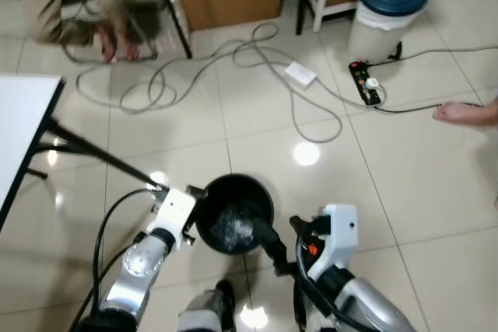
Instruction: Picking trash to rubbish bin
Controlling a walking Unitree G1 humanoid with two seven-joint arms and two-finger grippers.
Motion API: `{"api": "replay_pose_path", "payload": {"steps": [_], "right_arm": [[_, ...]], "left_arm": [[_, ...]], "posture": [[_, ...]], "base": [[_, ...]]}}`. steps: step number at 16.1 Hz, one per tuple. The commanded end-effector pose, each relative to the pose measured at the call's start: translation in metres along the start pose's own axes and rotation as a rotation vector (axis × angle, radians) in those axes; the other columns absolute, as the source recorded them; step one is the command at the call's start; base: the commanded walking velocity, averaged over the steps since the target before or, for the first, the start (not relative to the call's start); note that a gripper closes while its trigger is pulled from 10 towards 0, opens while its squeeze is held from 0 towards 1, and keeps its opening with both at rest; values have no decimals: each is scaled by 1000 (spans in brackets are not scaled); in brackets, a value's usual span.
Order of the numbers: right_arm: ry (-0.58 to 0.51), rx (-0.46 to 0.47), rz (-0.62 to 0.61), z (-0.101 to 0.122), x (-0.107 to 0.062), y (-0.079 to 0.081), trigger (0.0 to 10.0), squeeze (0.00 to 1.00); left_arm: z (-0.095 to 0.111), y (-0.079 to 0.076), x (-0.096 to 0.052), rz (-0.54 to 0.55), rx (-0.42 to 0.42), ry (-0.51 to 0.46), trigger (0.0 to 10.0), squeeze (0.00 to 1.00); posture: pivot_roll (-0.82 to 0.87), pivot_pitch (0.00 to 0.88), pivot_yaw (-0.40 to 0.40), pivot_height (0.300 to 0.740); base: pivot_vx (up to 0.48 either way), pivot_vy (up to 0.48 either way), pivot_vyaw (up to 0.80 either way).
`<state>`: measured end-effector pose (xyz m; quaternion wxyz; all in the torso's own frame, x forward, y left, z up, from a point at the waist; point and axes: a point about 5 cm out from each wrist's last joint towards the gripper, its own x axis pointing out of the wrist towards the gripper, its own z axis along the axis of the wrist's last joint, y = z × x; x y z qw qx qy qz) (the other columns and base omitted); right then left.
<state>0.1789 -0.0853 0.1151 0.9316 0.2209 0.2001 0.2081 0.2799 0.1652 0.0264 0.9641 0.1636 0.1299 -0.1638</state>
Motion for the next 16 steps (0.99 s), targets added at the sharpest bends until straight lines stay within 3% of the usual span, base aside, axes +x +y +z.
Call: {"api": "replay_pose_path", "payload": {"steps": [1, 6, 8, 16], "right_arm": [[5, 13, 21, -1, -2, 6, 10000, 0], [7, 11, 20, -1, -2, 6, 10000, 0], [8, 9, 19, -1, -2, 5, 10000, 0], [9, -6, 32, 1, 2, 6, 10000, 0]], "left_arm": [[-14, 1, -8, 6, 3, 45, 10000, 0], [-16, 2, -8, 10, 8, 55, 10000, 0], [-16, 0, -8, 4, -19, 50, 10000, 0], [-28, -11, -10, -37, 8, 100, 10000, 0]], "posture": [[-112, 352, 112, 740], [-113, 353, 112, 740], [-115, 353, 112, 740], [-110, 366, 113, 740]], "base": [[375, 0, 0], [349, 0, 0], [0, 0, 0], [0, 0, 0]]}}
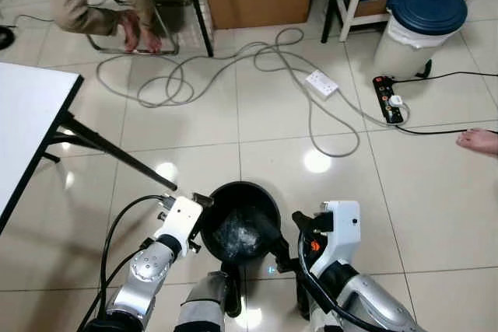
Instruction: Picking trash to rubbish bin
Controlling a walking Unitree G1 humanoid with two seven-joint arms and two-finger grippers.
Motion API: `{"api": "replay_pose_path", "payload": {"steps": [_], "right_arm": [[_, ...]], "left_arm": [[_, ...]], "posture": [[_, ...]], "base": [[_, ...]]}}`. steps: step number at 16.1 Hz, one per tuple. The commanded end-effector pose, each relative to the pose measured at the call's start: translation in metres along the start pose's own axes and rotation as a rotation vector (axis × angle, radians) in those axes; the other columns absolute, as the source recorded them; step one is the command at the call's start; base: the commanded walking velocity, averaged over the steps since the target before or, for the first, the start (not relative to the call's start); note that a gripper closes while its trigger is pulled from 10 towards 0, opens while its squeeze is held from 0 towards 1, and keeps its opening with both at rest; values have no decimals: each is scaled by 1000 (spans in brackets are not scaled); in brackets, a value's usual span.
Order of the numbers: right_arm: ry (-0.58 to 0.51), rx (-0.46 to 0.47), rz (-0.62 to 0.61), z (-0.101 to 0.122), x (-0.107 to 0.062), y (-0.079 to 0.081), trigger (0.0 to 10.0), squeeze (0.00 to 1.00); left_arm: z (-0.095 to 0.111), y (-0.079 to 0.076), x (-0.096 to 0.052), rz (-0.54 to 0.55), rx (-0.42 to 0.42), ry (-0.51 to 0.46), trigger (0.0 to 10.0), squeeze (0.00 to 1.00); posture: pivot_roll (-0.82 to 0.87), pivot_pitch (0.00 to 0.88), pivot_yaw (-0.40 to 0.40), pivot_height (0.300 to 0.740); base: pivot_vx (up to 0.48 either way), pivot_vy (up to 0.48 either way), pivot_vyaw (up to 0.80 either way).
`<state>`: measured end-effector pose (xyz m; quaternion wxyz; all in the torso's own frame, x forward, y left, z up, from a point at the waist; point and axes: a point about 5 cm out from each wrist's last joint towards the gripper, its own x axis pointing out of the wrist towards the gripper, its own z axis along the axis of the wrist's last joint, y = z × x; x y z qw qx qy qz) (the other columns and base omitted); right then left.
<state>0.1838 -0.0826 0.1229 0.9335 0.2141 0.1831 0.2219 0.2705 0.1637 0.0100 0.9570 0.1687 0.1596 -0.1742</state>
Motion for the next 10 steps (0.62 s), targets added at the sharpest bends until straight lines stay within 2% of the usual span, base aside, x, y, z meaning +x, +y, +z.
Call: {"api": "replay_pose_path", "payload": {"steps": [1, 6, 10], "right_arm": [[27, 18, 5, -5, 0, 3, 10000, 0], [-19, 14, -8, 6, 6, 4, 10000, 0], [-15, 41, -15, 0, 2, 15, 10000, 0]], "left_arm": [[-13, -3, -5, -15, 7, 50, 10000, 0], [-10, -3, 0, -28, 12, 47, 10000, 0], [-7, -21, 7, -104, 29, 49, 10000, 0]], "posture": [[-110, 377, 117, 740], [-117, 395, 129, 740], [-140, 445, 160, 740]], "base": [[0, 0, 0], [0, 0, 0], [0, 0, 0]]}}
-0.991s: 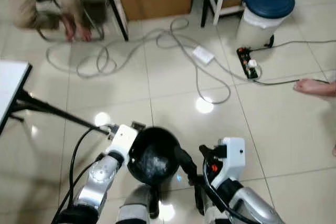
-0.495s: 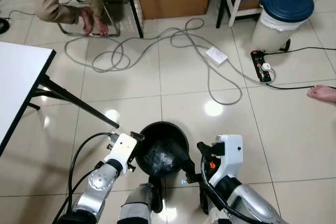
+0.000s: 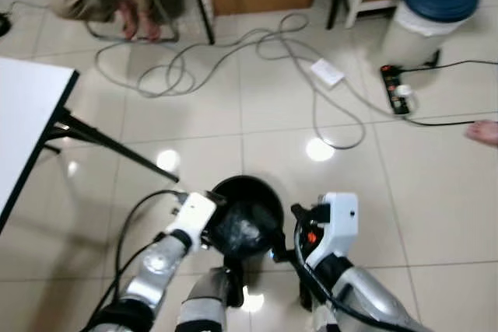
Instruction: Picking trash to rubbish bin
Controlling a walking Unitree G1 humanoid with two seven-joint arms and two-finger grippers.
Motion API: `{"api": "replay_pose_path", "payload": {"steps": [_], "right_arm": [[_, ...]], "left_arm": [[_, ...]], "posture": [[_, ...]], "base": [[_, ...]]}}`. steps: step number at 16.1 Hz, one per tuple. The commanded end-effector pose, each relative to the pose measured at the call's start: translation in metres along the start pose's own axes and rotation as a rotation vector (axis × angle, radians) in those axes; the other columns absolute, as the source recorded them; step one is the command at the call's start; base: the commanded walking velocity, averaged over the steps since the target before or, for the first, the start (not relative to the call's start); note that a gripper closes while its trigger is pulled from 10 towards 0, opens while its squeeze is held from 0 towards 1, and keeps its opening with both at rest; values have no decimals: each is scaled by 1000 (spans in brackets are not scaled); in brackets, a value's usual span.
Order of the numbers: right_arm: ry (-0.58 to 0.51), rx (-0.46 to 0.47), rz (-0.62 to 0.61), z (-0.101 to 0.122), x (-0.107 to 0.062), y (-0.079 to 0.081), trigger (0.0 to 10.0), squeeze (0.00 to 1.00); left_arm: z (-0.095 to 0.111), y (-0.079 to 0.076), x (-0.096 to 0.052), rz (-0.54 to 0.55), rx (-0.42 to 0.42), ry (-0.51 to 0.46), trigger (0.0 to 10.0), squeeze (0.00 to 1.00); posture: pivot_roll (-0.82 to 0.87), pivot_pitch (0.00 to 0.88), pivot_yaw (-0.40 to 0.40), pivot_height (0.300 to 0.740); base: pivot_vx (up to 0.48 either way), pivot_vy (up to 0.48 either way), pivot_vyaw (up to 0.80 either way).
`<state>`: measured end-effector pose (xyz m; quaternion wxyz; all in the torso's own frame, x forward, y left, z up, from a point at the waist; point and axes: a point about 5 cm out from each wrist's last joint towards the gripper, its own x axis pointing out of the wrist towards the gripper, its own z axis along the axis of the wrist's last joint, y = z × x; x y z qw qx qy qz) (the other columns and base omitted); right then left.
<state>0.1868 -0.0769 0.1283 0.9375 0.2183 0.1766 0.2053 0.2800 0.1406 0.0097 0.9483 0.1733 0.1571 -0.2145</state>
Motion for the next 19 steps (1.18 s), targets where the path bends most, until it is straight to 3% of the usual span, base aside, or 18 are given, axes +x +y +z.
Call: {"api": "replay_pose_path", "payload": {"steps": [1, 5, 10, 19], "right_arm": [[8, 36, 7, -4, -4, 9, 10000, 0], [-3, 56, -64, -5, -18, 10, 10000, 0], [-11, 70, -53, -2, -23, 18, 10000, 0], [-13, 47, -53, 3, -23, 18, 10000, 0]], "left_arm": [[-18, -8, -6, -38, 7, 69, 10000, 0], [-26, -18, 1, -75, 3, 156, 10000, 0], [-22, -32, 7, -104, -12, 152, 10000, 0], [-7, -48, 21, -67, -193, 145, 10000, 0]], "posture": [[-152, 457, 165, 740], [-239, 519, 172, 740], [-279, 529, 166, 740], [-323, 509, 144, 740]], "base": [[0, 0, 0], [0, 0, 0], [0, 0, 0], [0, 0, 0]]}}
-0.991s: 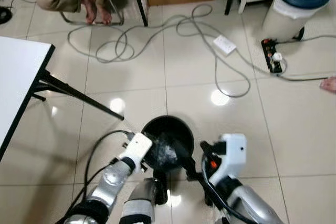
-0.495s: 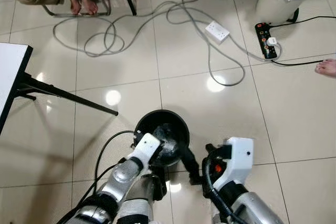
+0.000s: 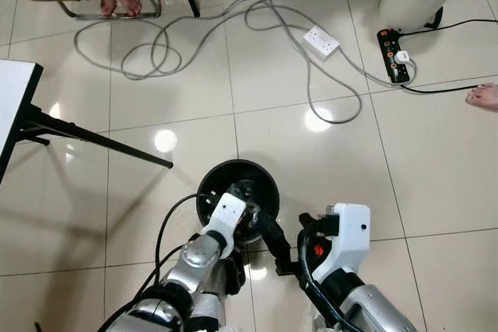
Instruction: Picking trash to rubbish bin
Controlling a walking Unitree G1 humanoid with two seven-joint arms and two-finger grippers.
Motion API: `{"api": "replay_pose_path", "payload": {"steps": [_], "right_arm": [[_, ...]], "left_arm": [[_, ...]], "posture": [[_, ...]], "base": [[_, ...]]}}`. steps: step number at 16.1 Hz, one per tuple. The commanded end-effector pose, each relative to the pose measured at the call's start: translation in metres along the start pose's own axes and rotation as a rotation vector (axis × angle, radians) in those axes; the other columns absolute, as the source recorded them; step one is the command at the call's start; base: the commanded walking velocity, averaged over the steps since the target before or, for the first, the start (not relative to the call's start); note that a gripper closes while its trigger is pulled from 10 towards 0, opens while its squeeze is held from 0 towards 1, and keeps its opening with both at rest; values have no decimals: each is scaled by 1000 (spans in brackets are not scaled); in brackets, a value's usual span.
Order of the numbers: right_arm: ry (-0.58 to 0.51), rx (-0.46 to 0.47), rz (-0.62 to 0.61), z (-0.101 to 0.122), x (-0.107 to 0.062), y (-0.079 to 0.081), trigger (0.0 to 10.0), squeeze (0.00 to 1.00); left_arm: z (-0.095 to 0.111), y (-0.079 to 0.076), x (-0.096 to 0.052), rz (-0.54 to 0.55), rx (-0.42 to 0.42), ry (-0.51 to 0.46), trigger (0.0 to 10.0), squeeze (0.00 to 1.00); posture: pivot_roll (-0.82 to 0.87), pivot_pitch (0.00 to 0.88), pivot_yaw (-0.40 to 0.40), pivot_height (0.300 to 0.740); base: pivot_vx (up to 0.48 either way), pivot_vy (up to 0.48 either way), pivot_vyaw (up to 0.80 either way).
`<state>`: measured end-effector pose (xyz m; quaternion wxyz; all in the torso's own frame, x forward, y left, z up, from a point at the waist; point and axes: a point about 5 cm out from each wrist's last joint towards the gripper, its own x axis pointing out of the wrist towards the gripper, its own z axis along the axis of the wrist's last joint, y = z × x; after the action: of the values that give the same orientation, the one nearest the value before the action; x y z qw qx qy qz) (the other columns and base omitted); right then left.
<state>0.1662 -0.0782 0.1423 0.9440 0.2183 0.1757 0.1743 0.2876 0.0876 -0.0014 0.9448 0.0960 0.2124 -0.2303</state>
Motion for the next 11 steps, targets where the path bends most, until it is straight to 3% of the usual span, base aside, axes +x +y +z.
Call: {"api": "replay_pose_path", "payload": {"steps": [1, 11], "right_arm": [[6, 39, 7, -1, -2, 6, 10000, 0], [-2, 15, 10, 3, 1, 3, 10000, 0]], "left_arm": [[-20, -1, -6, 14, -31, 75, 10000, 0], [7, 2, 4, 66, -94, -14, 10000, 0]], "posture": [[-323, 509, 144, 740], [-331, 486, 137, 740]], "base": [[0, 0, 0], [0, 0, 0]]}}
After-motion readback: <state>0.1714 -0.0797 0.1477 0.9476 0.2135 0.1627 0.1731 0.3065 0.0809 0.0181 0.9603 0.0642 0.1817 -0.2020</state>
